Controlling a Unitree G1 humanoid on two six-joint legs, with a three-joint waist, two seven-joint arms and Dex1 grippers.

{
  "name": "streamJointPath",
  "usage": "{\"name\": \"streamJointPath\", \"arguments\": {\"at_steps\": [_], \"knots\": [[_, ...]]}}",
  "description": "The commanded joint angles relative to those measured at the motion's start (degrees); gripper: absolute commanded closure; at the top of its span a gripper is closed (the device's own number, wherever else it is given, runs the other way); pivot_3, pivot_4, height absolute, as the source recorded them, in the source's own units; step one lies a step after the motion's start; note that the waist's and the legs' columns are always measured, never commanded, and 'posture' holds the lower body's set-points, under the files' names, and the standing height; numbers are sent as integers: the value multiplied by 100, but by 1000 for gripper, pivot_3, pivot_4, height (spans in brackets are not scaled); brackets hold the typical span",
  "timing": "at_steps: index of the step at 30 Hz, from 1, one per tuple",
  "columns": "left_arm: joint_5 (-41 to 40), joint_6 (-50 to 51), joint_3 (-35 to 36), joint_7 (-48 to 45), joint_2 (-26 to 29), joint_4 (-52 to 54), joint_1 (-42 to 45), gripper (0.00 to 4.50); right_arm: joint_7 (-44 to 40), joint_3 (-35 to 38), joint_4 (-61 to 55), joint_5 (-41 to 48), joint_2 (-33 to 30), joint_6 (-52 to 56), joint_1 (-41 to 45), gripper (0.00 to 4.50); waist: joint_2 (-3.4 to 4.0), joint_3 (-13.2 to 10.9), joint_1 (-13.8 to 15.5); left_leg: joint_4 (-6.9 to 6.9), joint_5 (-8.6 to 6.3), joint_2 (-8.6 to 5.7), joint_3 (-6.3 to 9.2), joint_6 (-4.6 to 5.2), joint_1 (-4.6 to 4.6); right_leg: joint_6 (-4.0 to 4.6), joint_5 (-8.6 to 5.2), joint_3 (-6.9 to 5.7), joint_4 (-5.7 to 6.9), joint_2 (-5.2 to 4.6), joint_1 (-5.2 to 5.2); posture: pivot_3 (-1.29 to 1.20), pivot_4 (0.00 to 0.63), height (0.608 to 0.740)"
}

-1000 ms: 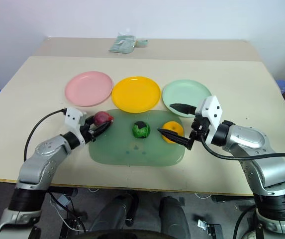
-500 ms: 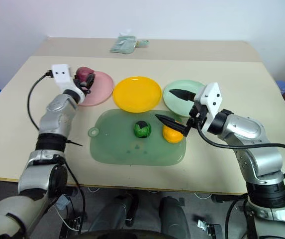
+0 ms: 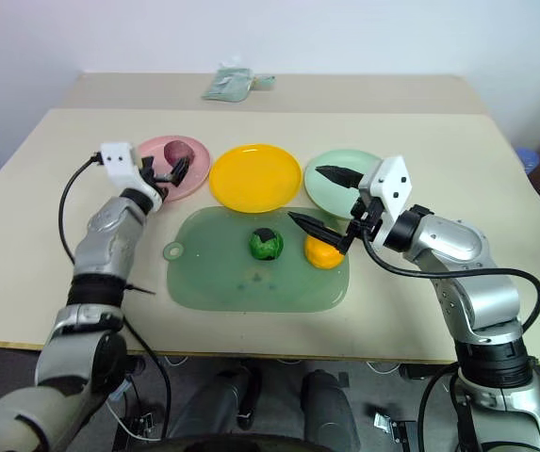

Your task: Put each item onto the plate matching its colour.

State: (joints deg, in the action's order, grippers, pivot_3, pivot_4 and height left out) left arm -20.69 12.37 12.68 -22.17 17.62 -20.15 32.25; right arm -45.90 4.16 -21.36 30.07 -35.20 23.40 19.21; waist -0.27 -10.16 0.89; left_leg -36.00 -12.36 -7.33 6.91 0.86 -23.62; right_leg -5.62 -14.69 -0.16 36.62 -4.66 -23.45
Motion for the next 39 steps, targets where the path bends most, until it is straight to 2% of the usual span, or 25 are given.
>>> {"name": "streamJointPath", "arguments": {"at_steps": [1, 4, 5, 7, 12, 16, 23, 35, 37, 39], "knots": [[-773, 484, 40, -1039, 376, 1569, -779, 30, -19, -124, -101, -3, 83, -38, 22, 0, 1, 0, -30, 0, 0, 0, 0, 0, 0, 1, 0, 1, 2, 0, 0, 0, 150, 740], [-1136, 466, 78, -1795, 678, 2330, -1489, 30, -44, -204, -65, -10, 118, -51, 14, 0, 4, 0, -27, -2, -3, 6, -1, 4, 0, 9, 4, 2, 5, 2, -3, 0, 150, 740], [-1093, 122, 115, -2180, 847, 2465, -1774, 30, -51, -260, -49, -43, 131, -69, 14, 0, 8, 0, -23, -2, -3, 8, -3, 3, 4, 13, 4, 2, 5, 3, -1, 0, 150, 740], [-1454, 138, 238, -3182, 1328, 2684, -2240, 30, -55, -397, 1, -150, 177, -121, 39, 0, 7, 1, -26, -2, -11, 14, -6, -11, 8, 35, -5, 2, 3, 6, 2, 0, 150, 740], [-2214, 64, 668, -5367, 2331, 2454, -2807, 30, 277, -1039, 312, -823, 372, 45, 437, 0, 13, -1, -41, 5, -11, 24, -15, -12, 11, 62, -18, 6, 2, 13, -7, 0, 150, 740], [-2261, -29, 728, -6172, 2637, 2164, -2863, 30, 463, -1550, 561, -1222, 587, 394, 794, 0, 15, -2, -23, 10, -11, 24, -20, -12, 11, 62, -19, 10, -1, 11, -27, 0, 150, 740], [-2118, -147, 638, -6455, 2633, 2157, -2929, 30, 234, -2181, 900, -1639, 709, 700, 1179, 0, 15, -2, -25, 17, -12, 23, -21, -11, 10, 60, -17, 10, -13, 11, -27, 0, 150, 740], [-2063, -196, 617, -6111, 2419, 2666, -3202, 30, -177, -2629, 1426, -2199, 723, 852, 1509, 0, 15, -2, -33, 33, -12, 24, -25, -11, 10, 60, -17, 14, -15, 11, -37, 0, 150, 740], [-2006, -279, 619, -6087, 2376, 2630, -3219, 0, -166, -2663, 1513, -2284, 790, 797, 1568, 541, 15, -2, -33, 34, -11, 24, -25, -11, 10, 59, -16, 14, -14, 11, -38, 0, 150, 740], [-1964, -343, 627, -6074, 2346, 2586, -3236, 0, -210, -2687, 1511, -2340, 799, 788, 1595, 1346, 15, -2, -33, 33, -11, 24, -26, -12, 10, 60, -16, 14, -15, 11, -38, 0, 150, 740]]}}
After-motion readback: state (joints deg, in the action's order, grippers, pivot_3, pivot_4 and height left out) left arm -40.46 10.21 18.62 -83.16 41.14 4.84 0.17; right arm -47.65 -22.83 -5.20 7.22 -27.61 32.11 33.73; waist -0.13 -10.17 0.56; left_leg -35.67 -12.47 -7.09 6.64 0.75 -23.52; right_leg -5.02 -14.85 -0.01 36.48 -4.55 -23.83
